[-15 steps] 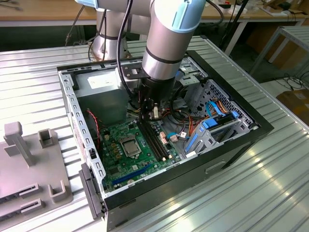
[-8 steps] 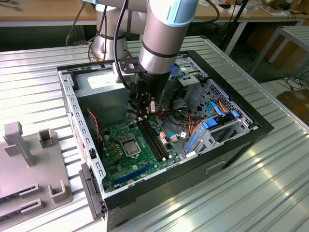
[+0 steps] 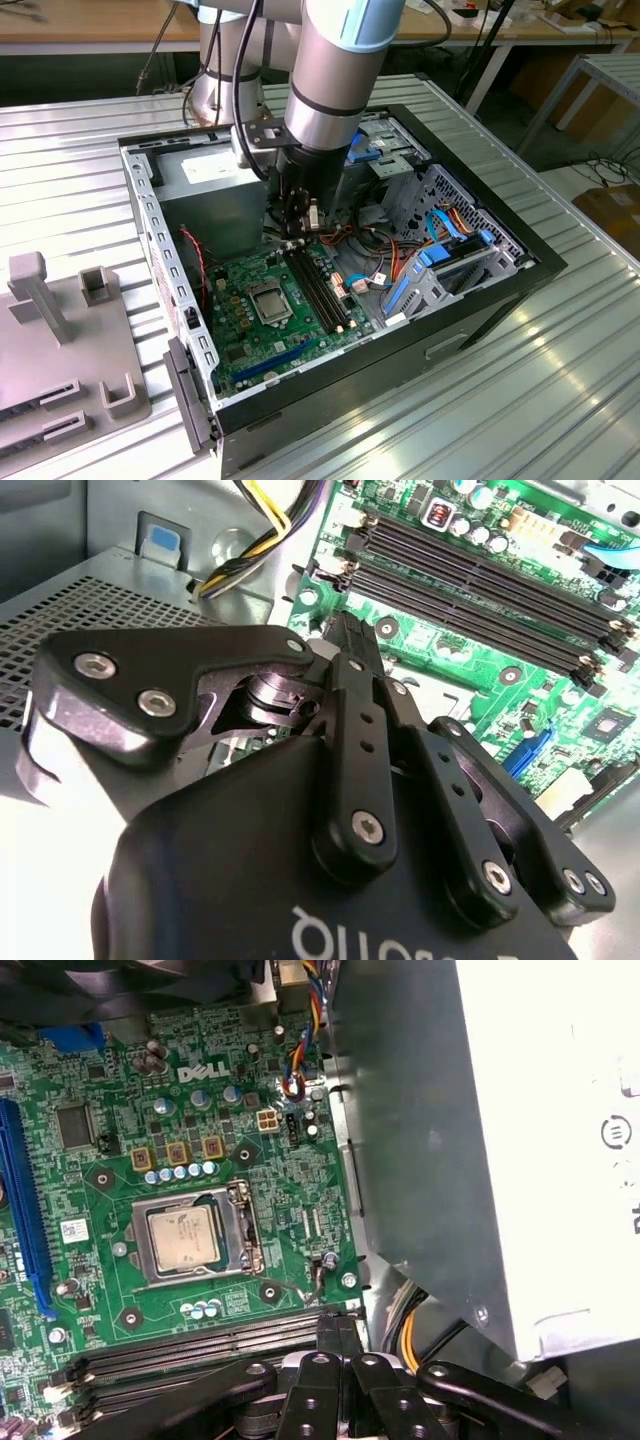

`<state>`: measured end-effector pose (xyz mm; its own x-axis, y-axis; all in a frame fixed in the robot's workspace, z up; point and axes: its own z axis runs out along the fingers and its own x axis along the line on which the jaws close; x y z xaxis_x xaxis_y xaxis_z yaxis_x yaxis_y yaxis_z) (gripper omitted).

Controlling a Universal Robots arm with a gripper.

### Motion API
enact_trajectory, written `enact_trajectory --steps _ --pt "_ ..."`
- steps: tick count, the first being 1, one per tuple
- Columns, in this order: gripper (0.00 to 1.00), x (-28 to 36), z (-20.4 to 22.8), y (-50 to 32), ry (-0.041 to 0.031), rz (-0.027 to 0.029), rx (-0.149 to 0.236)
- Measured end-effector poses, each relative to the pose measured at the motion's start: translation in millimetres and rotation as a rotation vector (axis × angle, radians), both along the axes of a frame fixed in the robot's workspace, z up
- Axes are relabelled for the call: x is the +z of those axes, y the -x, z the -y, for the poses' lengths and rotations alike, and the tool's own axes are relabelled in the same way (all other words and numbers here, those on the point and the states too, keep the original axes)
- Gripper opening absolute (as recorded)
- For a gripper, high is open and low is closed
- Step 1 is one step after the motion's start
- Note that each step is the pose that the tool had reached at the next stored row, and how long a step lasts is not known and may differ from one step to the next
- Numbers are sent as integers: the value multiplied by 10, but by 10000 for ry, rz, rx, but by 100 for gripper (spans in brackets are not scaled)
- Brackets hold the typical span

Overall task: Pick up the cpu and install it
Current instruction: 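Close the cpu cover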

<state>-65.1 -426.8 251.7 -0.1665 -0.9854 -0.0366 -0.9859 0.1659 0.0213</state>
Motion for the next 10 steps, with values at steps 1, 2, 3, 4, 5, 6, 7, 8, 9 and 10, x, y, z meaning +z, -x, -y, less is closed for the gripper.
enact_trajectory --steps 1,2,3,4,5,6,7,8,9,10 --pt "11 0 -1 4 0 0 0" --pt "11 0 -1 8 0 0 0" --pt "11 0 -2 14 -1 0 1" --pt "11 0 5 22 1 -1 4" --pt "11 1 43 23 2 -2 2" --pt "11 0 96 22 0 0 1" --pt "11 0 132 23 0 -1 0" --pt "11 0 165 26 1 -1 1" --pt "11 -3 199 68 -1 0 -1" --pt "11 -28 204 165 -1 0 2"
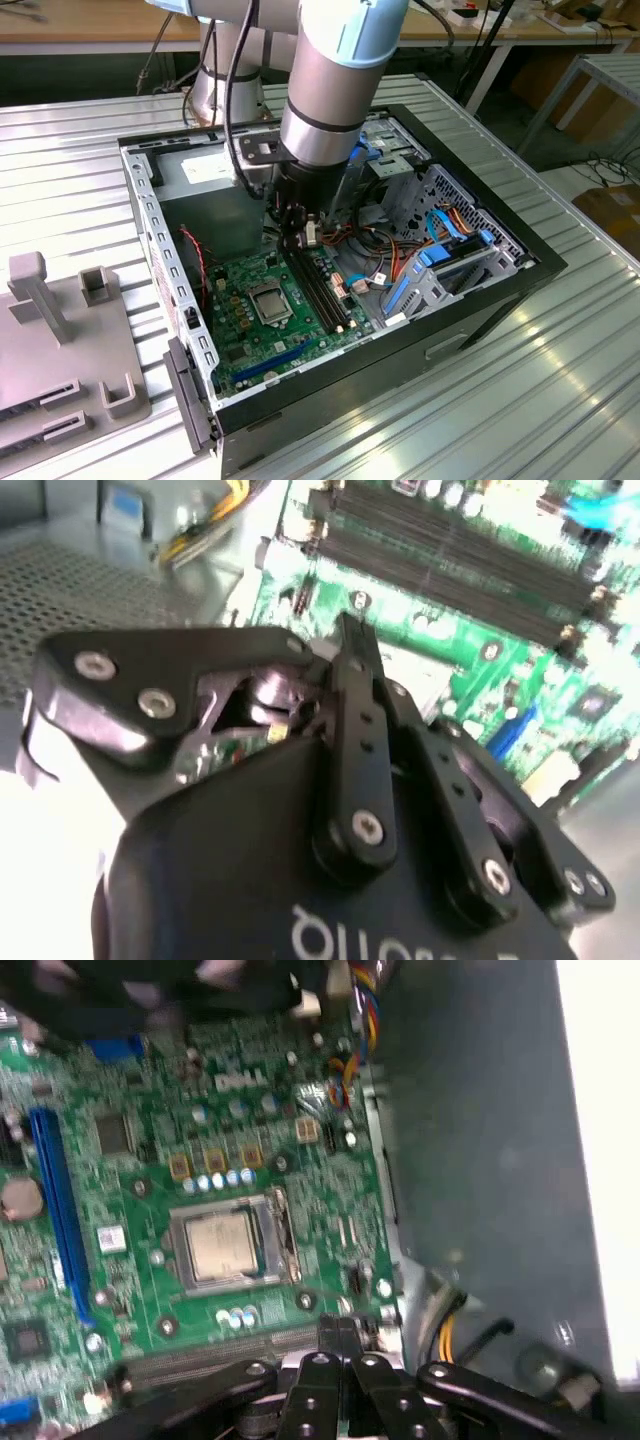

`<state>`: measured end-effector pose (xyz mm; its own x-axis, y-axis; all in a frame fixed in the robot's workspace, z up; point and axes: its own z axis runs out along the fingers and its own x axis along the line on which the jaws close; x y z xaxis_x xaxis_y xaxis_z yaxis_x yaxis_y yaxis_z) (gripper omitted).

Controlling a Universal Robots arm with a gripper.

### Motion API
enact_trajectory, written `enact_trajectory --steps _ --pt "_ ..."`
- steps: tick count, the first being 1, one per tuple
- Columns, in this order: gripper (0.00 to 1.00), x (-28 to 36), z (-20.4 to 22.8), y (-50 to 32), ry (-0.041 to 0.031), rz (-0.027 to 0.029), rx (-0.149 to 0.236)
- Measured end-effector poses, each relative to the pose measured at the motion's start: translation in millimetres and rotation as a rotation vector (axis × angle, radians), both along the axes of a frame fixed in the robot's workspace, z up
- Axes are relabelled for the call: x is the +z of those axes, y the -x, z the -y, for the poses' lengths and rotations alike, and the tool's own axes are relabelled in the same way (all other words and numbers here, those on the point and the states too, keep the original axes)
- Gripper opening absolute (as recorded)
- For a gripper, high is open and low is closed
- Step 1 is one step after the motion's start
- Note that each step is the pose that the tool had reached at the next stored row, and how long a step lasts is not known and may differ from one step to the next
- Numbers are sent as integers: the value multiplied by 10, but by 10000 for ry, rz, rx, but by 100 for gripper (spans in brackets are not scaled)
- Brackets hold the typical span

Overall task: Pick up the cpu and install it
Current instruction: 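Close the cpu cover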

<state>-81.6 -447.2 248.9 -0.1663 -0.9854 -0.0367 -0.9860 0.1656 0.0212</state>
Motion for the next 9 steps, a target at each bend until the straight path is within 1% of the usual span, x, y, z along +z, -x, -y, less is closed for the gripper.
enact_trajectory --steps 1,2,3,4,7,8,9 --pt "11 -17 0 42 2 11 0" --pt "11 -38 2 121 1 -10 -1" --pt "11 -42 10 138 8 -10 -1" --pt "11 -43 20 148 17 -14 0" --pt "11 -44 30 142 47 -16 -3" --pt "11 -43 45 122 90 -17 -2" --pt "11 -43 56 113 115 -19 -2"
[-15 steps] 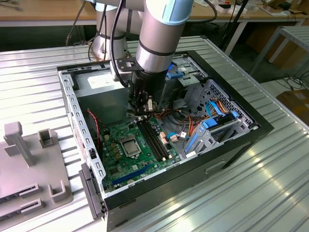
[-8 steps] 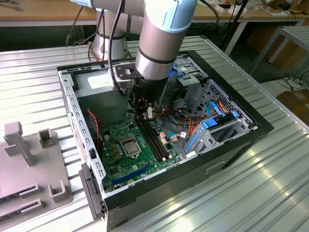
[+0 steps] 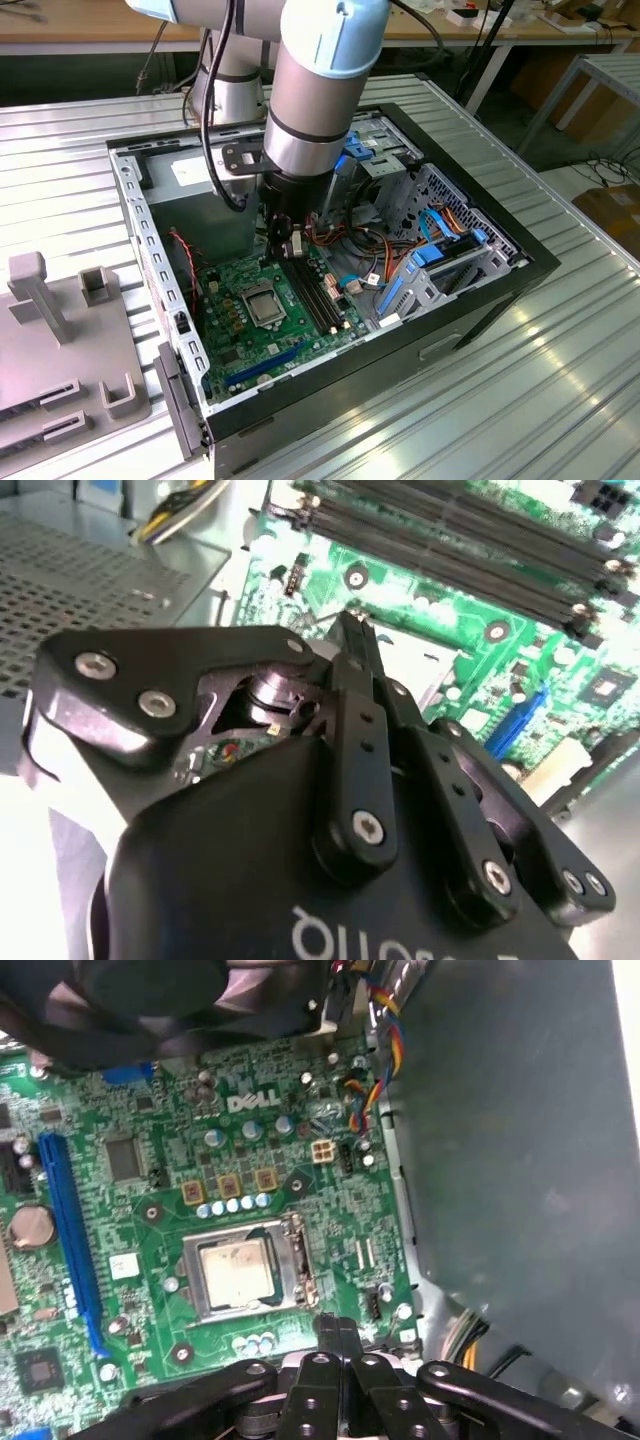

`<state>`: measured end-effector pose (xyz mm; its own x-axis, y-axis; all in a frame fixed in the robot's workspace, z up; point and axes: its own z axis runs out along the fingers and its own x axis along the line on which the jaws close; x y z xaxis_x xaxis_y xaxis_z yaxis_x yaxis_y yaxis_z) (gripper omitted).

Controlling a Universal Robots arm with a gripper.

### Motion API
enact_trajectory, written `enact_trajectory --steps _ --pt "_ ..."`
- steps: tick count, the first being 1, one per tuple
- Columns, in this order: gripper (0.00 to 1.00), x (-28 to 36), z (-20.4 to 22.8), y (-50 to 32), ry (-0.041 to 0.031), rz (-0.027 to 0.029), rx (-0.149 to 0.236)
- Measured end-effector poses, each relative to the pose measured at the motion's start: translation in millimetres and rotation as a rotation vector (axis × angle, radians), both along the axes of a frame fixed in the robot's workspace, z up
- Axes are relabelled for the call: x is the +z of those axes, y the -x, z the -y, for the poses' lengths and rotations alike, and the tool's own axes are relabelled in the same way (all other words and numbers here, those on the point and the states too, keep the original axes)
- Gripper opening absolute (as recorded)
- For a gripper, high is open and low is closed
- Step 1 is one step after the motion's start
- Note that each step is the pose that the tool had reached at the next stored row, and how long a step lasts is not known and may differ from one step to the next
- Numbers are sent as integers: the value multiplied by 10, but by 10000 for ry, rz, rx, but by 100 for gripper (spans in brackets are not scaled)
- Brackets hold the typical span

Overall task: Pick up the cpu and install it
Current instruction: 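Close the cpu cover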

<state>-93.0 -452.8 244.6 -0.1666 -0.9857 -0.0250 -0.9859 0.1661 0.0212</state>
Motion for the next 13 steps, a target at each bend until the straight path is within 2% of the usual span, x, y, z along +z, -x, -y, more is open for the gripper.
enact_trajectory --steps 2,4,6,7,8,10,13 --pt "11 1 51 -4 33 -8 -3" --pt "11 -13 62 -2 64 -29 -5" --pt "11 -29 85 2 98 -99 1" --pt "11 -50 116 17 139 -165 1" --pt "11 -60 132 24 165 -195 3" --pt "11 -77 142 41 186 -242 28" --pt "11 -97 150 78 214 -269 68"
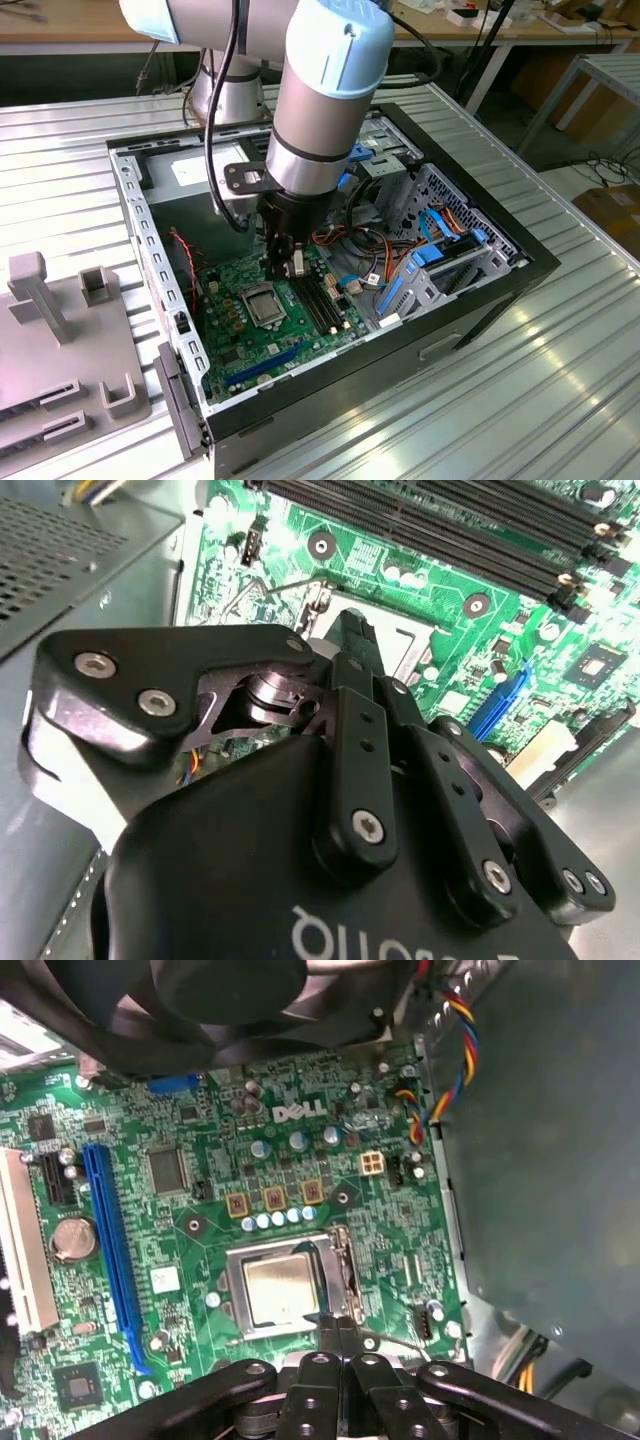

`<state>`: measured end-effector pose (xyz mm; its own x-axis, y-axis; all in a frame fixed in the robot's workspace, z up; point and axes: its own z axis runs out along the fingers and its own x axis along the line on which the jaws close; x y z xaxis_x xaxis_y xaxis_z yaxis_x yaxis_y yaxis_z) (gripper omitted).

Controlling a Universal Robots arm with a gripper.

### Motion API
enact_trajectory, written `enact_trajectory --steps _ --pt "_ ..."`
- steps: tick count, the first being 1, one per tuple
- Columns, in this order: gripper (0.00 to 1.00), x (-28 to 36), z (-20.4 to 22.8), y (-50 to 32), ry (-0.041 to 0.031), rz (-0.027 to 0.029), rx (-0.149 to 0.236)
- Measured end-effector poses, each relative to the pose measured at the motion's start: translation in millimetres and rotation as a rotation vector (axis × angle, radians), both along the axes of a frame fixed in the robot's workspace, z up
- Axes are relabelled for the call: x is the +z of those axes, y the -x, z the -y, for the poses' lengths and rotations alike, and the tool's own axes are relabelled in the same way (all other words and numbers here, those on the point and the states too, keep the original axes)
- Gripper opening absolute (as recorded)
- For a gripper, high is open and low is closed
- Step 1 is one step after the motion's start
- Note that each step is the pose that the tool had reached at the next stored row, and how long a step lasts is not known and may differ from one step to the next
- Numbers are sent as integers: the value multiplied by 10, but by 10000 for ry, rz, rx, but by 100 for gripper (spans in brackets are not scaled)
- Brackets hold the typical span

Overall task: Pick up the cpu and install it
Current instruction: 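Close the cpu cover, then install the first cpu locking lever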

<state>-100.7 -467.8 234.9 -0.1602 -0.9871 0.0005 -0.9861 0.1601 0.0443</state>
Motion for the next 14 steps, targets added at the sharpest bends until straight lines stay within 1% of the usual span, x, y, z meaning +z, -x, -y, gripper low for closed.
enact_trajectory --steps 4,6,14 --pt "11 -19 15 47 28 -6 35" --pt "11 -22 16 71 42 -7 77" --pt "11 -22 16 72 43 -7 81"
